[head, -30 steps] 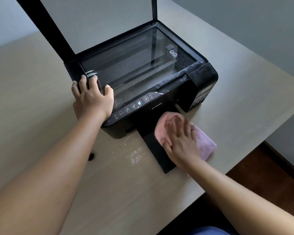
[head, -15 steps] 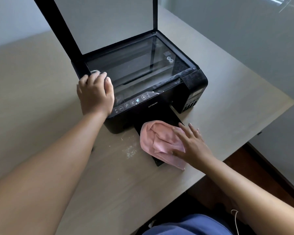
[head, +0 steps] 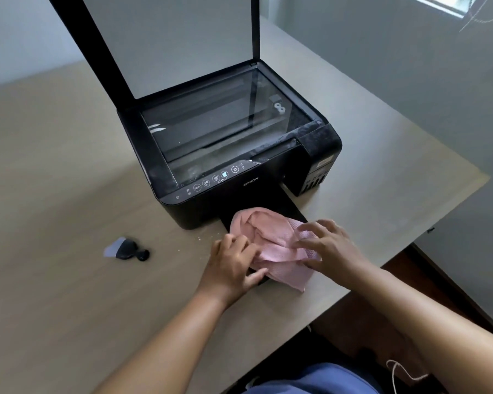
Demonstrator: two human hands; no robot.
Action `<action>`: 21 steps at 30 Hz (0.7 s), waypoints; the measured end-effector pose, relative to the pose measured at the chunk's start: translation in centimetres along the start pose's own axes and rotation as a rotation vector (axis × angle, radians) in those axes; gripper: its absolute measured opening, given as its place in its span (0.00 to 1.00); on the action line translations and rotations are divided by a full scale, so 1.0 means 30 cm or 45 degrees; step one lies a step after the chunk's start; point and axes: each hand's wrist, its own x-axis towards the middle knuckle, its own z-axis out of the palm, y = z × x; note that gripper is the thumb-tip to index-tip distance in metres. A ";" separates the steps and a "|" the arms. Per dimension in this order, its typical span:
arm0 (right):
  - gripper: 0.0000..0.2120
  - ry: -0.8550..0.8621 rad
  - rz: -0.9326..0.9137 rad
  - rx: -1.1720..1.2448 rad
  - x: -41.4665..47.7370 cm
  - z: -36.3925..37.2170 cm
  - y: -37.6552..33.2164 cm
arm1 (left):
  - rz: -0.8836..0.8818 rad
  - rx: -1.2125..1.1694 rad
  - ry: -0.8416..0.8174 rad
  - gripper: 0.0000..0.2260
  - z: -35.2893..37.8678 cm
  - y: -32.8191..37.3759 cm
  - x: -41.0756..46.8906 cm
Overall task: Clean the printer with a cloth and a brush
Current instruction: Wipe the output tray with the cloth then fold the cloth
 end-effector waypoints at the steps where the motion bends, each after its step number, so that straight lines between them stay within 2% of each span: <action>1: 0.12 0.029 -0.028 0.007 0.006 -0.004 0.001 | -0.063 -0.023 0.009 0.11 0.008 0.010 -0.004; 5: 0.03 0.132 -0.147 0.212 0.047 -0.053 -0.017 | -0.374 -0.206 0.168 0.04 -0.002 0.057 0.002; 9: 0.05 0.083 -0.186 0.432 0.150 -0.160 -0.092 | -0.603 -0.411 0.351 0.04 -0.062 0.073 0.024; 11: 0.04 0.062 -0.252 0.471 0.206 -0.212 -0.139 | -0.726 -0.442 0.382 0.02 -0.089 0.064 0.034; 13: 0.07 0.029 -0.347 0.539 0.257 -0.266 -0.192 | -0.895 -0.504 0.410 0.02 -0.107 0.050 0.027; 15: 0.09 -0.045 -0.399 0.593 0.300 -0.316 -0.248 | -0.965 -0.551 0.401 0.07 -0.119 0.048 -0.003; 17: 0.09 -0.124 -0.467 0.616 0.342 -0.351 -0.297 | -0.995 -0.507 0.287 0.09 -0.100 0.056 -0.051; 19: 0.10 -0.192 -0.533 0.601 0.376 -0.375 -0.340 | -1.162 -0.539 0.111 0.08 -0.083 0.067 -0.109; 21: 0.10 -0.222 -0.592 0.594 0.404 -0.396 -0.382 | -1.362 -0.645 0.084 0.07 -0.078 0.074 -0.182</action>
